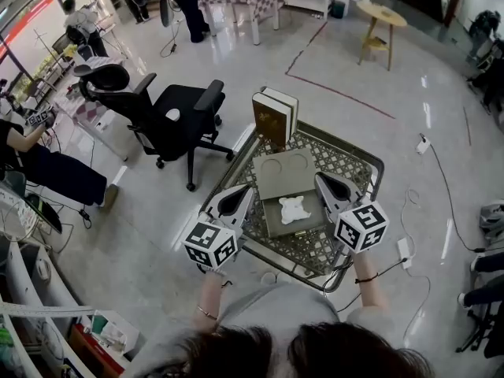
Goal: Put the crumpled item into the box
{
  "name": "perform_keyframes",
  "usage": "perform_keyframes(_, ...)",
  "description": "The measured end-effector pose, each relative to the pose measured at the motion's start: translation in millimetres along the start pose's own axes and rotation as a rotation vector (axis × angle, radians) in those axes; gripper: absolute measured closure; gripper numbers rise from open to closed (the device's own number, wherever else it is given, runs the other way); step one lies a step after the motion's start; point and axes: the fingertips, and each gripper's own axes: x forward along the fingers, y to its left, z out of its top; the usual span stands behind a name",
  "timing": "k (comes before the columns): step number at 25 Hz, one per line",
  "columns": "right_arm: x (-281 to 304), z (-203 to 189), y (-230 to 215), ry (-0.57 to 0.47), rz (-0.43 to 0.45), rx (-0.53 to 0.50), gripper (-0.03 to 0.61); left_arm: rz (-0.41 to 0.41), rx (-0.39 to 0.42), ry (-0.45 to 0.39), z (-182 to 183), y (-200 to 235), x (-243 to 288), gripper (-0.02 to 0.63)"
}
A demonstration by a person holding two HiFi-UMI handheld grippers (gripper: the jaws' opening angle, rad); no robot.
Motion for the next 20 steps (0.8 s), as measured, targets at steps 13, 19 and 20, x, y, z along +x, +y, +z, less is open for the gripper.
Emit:
perform_keyframes(13,-14.4,20.4,-16.9,-0.072,-0.033,-0.001,0.557,0.025,0.048,-0.075,26.7,-0.7,-1.0,0.597)
perform_keyframes(19,-16.2,23.2,-20.1,-0.080,-0.042,-0.024,0.557,0.030,0.047,-0.071,27.3,-0.5,2.2,0.597)
perform_keyframes(20,-16.5,23.2,-20.1,-0.080,-0.042,-0.029,0.557,0.030,0.048,-0.072,27.5,-0.5,2.4,0.597)
